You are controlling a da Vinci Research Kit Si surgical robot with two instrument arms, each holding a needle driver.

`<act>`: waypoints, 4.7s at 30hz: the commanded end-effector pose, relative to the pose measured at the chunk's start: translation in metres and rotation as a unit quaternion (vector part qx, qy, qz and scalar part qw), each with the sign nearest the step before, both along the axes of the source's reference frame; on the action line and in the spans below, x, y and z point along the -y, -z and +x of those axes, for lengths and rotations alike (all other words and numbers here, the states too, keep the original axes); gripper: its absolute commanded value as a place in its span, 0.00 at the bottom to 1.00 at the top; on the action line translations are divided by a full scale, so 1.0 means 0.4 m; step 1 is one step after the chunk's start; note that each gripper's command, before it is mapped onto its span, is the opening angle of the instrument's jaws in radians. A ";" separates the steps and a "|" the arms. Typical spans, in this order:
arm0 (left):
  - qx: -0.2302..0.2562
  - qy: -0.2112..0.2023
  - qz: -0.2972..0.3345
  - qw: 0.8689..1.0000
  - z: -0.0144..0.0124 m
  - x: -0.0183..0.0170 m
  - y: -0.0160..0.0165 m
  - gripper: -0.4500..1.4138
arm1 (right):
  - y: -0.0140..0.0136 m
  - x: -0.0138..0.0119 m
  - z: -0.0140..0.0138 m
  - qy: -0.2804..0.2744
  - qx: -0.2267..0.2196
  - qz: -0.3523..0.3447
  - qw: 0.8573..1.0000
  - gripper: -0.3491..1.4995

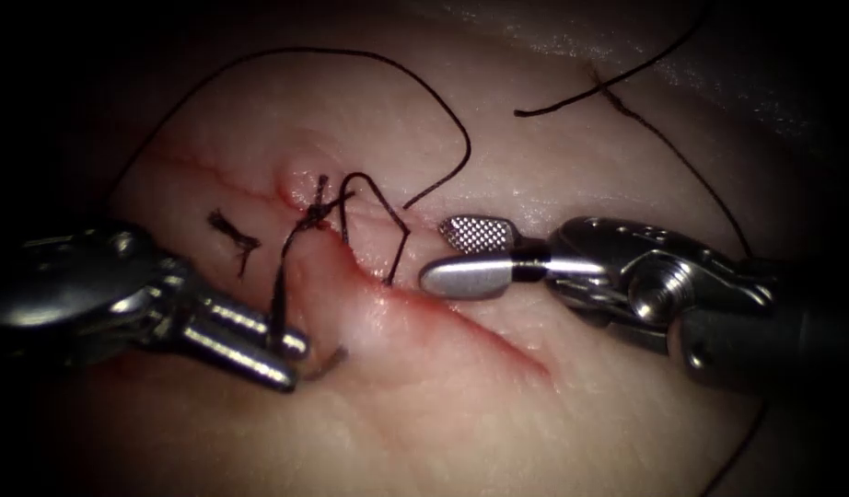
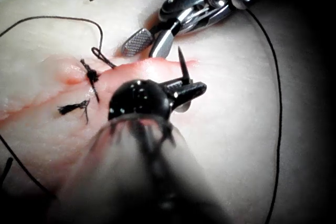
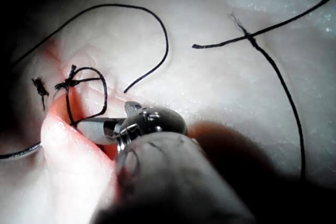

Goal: Wound Closure

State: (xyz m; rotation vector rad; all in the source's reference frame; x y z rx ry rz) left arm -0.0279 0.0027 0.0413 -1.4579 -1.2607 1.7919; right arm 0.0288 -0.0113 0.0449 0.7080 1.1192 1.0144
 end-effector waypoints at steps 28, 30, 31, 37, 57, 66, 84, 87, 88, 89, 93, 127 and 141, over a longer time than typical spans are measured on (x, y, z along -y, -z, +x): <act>-0.003 0.060 -0.012 0.998 0.0132 -0.0041 0.0214 0.00 | 0.0249 -0.0013 0.0149 0.167 -0.044 -0.293 0.940 0.76; -0.002 0.072 -0.026 0.997 0.0133 -0.0053 0.0226 0.00 | 0.0208 0.0010 0.0174 0.171 -0.049 -0.306 0.935 0.79; -0.002 0.072 -0.026 0.997 0.0133 -0.0053 0.0226 0.00 | 0.0208 0.0010 0.0174 0.171 -0.049 -0.306 0.935 0.79; 0.008 0.106 -0.063 0.992 0.0143 -0.0092 0.0250 0.00 | 0.0087 0.0074 0.0216 0.193 -0.034 -0.329 0.924 0.77; 0.014 0.138 -0.099 0.985 0.0180 -0.0101 0.0273 0.00 | -0.0194 0.0173 0.0162 0.193 0.031 -0.281 0.940 0.78; 0.016 0.137 -0.104 0.985 0.0186 -0.0097 0.0262 0.00 | -0.0135 0.0190 0.0177 0.175 0.011 -0.244 0.954 0.32; -0.056 0.218 -0.186 0.957 0.0154 -0.0101 0.0220 0.00 | 0.0167 0.0193 0.0164 0.103 0.072 -0.201 0.971 0.00; -0.067 0.229 -0.190 0.952 0.0127 -0.0067 0.0234 0.00 | 0.0230 0.0233 0.0181 0.113 0.069 -0.194 0.972 0.00; -0.066 0.228 -0.190 0.953 0.0122 -0.0058 0.0240 0.00 | 0.0243 0.0247 0.0185 0.116 0.066 -0.193 0.972 0.00; -0.065 0.228 -0.190 0.953 0.0115 -0.0049 0.0248 0.00 | 0.0252 0.0257 0.0188 0.117 0.065 -0.193 0.972 0.00; -0.068 0.231 -0.189 0.952 0.0104 -0.0026 0.0276 0.00 | 0.0298 0.0301 0.0207 0.131 0.042 -0.194 0.971 0.00; -0.165 0.315 -0.211 0.911 0.0279 -0.0084 0.0219 0.00 | 0.0056 0.0126 0.0182 0.200 0.146 -0.443 0.862 0.00; -0.157 0.317 -0.225 0.908 0.0191 -0.0068 0.0167 0.00 | 0.0246 0.0246 0.0171 0.242 0.110 -0.429 0.863 0.00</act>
